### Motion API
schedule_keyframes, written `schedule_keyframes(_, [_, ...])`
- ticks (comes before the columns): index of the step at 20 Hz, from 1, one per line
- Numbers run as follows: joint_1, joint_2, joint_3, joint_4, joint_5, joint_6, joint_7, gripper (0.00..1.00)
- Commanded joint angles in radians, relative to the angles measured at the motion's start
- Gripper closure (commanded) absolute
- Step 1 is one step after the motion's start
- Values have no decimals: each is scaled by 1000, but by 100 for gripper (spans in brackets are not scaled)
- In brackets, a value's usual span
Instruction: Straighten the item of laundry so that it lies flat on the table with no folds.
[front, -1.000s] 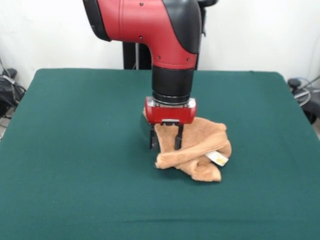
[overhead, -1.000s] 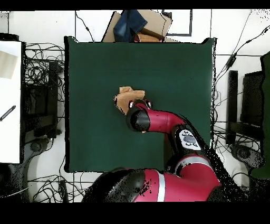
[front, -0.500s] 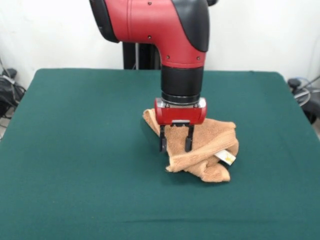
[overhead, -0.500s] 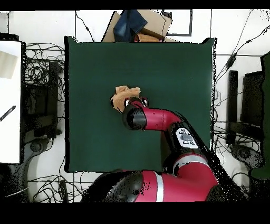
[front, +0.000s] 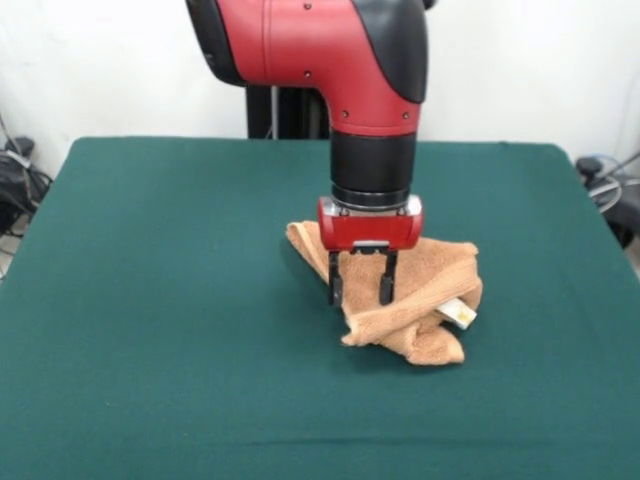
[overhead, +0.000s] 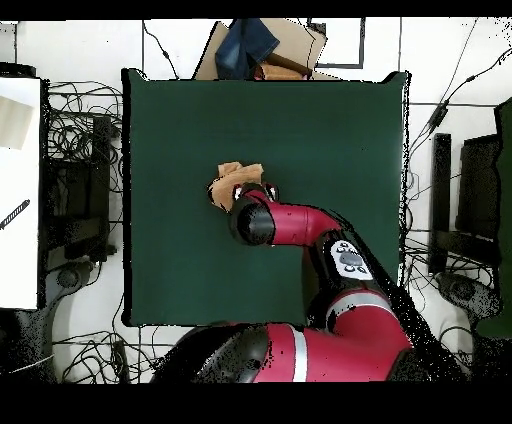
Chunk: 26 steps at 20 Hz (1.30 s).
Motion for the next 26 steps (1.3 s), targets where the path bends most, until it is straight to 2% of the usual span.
schedule_keyframes(1, [53, 53, 69, -8, 43, 17, 177, 0])
schedule_keyframes(7, [72, 22, 46, -12, 55, 81, 166, 0])
schedule_keyframes(10, [177, 64, -83, -111, 53, 175, 142, 0])
schedule_keyframes(12, [190, 81, -105, -139, 54, 204, 135, 0])
schedule_keyframes(15, [143, 114, -52, -136, 44, 156, 124, 0])
schedule_keyframes(20, [62, 237, 43, -194, 4, 51, 92, 0])
schedule_keyframes(26, [38, 329, 69, -269, -38, 9, 59, 0])
